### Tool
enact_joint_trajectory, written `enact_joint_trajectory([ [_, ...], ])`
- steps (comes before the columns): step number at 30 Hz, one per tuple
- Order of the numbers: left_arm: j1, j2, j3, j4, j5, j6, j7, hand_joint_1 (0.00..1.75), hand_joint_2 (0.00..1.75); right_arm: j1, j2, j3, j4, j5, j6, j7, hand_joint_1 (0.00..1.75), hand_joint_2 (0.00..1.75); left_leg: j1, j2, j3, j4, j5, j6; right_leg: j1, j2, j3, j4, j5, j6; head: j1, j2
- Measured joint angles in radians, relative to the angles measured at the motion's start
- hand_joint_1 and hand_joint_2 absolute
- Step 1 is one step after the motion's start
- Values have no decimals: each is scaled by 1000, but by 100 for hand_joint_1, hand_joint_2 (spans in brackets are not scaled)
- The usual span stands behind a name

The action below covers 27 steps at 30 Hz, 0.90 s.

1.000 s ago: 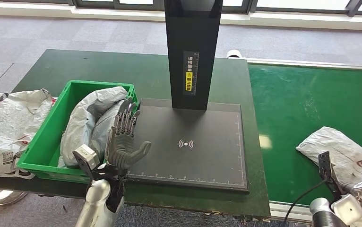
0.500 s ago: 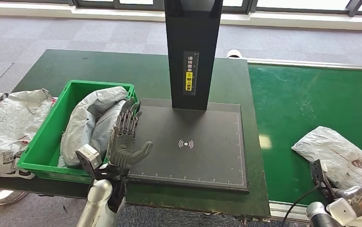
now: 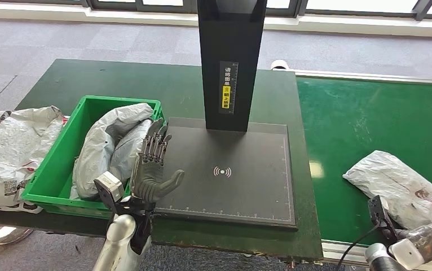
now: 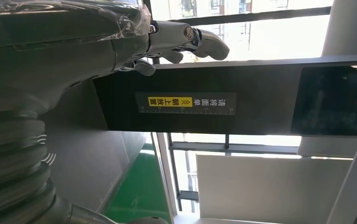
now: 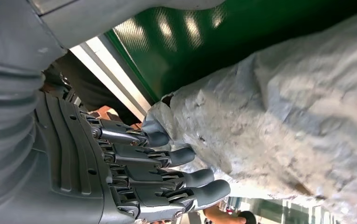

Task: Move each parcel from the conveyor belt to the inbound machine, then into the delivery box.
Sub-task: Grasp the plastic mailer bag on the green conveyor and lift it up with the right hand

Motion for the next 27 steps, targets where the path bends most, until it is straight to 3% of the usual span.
enact_joint_trajectory([
  [5, 0, 0, 0, 1, -1, 7, 0, 0, 175, 2, -5, 4, 2, 1, -91, -10, 0, 175, -1, 0, 0, 0, 0, 0, -1, 0, 0, 0, 0, 0, 0, 0],
  [10, 0, 0, 0, 4, -1, 8, 0, 0, 175, 2, -7, 5, 0, 1, -105, -11, 0, 175, -1, 0, 0, 0, 0, 0, -1, 0, 0, 0, 0, 0, 0, 0],
  [19, -1, 0, 0, 7, -9, 18, 0, 0, 175, 1, -9, 25, -24, 0, -99, 5, 0, 175, -1, 0, 0, 0, 0, 0, -1, 0, 0, 0, 0, 0, 0, 0],
  [27, -1, 0, 0, 6, -15, 20, 0, 0, 175, -12, -10, 66, -3, 1, -23, 43, 0, 175, -1, 0, 0, 0, 0, 0, -1, 0, 0, 0, 0, 0, 0, 0],
])
